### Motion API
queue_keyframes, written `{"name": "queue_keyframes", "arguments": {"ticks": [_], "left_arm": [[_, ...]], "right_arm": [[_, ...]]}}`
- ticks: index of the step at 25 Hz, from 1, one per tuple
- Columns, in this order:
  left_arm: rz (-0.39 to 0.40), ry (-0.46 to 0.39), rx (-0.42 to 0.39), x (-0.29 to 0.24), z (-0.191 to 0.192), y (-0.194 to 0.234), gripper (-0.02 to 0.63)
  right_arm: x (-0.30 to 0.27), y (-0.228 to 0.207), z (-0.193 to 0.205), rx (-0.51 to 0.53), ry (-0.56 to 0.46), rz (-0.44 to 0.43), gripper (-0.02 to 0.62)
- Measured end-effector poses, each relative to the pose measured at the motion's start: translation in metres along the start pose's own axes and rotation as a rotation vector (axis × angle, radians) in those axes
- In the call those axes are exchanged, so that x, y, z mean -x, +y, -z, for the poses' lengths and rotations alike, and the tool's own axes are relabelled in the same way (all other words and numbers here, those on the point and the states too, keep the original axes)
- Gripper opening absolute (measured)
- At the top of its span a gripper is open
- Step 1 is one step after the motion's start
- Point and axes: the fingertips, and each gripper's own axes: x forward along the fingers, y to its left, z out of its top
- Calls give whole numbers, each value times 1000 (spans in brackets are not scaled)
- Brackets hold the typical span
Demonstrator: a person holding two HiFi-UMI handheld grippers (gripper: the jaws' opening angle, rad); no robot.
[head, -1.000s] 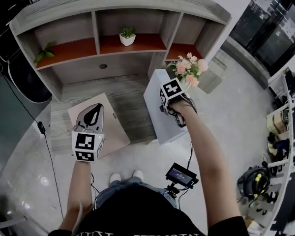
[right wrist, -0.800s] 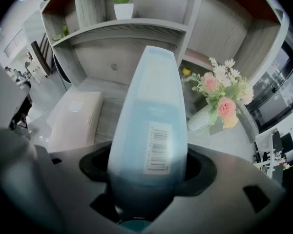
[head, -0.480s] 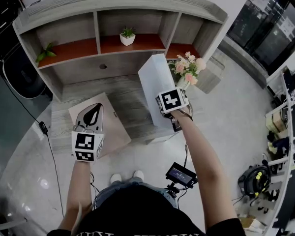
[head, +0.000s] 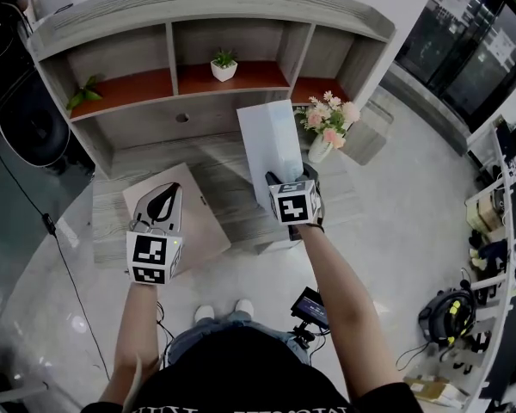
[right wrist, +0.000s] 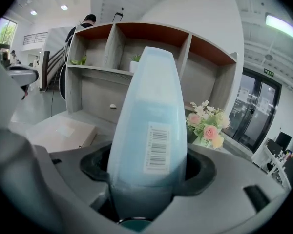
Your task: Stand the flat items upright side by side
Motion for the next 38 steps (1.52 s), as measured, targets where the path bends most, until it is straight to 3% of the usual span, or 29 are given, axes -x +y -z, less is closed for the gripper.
{"name": "queue_keyframes", "arguments": {"ticks": [5,17,24,27,38], "left_arm": [[0,2,-9,5,0,-3,11],[-8,27,-24,9,8,-10,11],[-28,44,-31,7,10,-10,11],[-40,50,-36,6,10,-10,11],[-76,81,-42,-7,13,-3,11]], "right_arm": [[4,-4,6,-72,-67,51,344],[-4,-6,9,-141,-131,77,348],[-22,1,38,-245,21,0,348],[-34,11,52,-240,93,-32,348],[-77,6,41,-230,123,-41,348]]}}
